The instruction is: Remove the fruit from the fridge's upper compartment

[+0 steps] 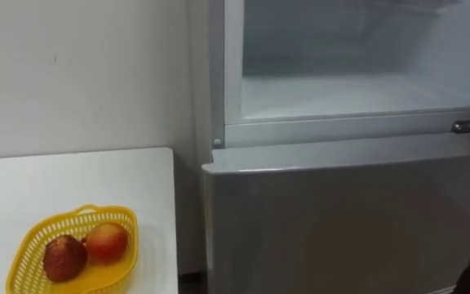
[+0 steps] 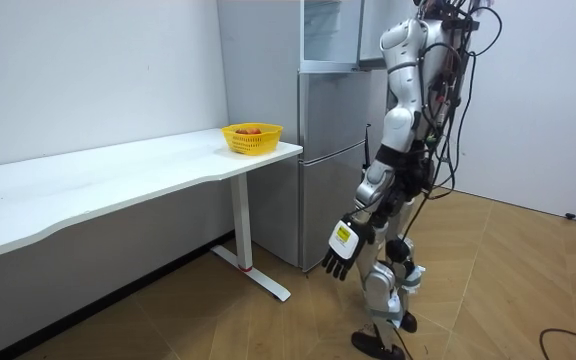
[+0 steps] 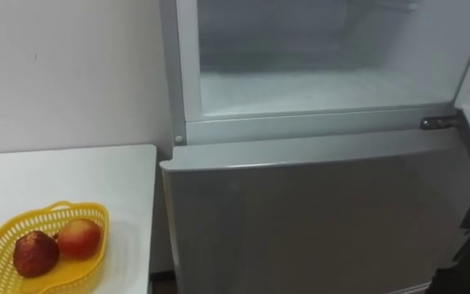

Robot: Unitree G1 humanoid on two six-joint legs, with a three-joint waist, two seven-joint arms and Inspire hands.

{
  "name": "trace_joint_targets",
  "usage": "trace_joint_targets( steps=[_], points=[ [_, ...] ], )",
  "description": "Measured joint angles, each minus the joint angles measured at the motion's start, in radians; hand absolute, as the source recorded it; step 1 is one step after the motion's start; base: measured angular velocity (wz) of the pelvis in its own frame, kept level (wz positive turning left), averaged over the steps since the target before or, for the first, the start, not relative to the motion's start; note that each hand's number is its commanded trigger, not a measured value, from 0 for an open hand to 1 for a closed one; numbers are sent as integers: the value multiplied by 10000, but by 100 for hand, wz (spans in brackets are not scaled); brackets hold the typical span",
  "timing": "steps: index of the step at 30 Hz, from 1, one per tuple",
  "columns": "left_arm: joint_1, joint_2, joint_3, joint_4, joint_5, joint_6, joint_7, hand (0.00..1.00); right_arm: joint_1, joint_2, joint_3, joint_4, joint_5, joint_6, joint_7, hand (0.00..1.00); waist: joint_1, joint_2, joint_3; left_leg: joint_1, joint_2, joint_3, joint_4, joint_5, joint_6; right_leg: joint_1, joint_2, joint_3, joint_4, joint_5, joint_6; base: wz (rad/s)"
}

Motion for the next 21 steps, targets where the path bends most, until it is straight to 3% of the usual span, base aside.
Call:
trace_joint_targets(
  steps=[10,18,21],
  points=[
    [-35,81,-277,-15,-57,12,-15,0,1,-187,349,0,-521,7,163,0,59,-58,12,116,8,19,-119,1,-4,142,46,-73,-74,1,0,0],
    [-205,102,-344,-37,-7,214,-113,0,-83,-448,1011,4,-949,47,691,0,282,-60,20,164,27,12,-128,3,-7,305,92,-87,-212,60,-19,-1],
    [-345,122,-360,-38,200,362,-174,0,-410,-449,1381,18,-1984,203,840,0,345,-78,30,163,26,-15,-143,14,-25,282,94,-84,-220,67,-30,-3]
  ],
)
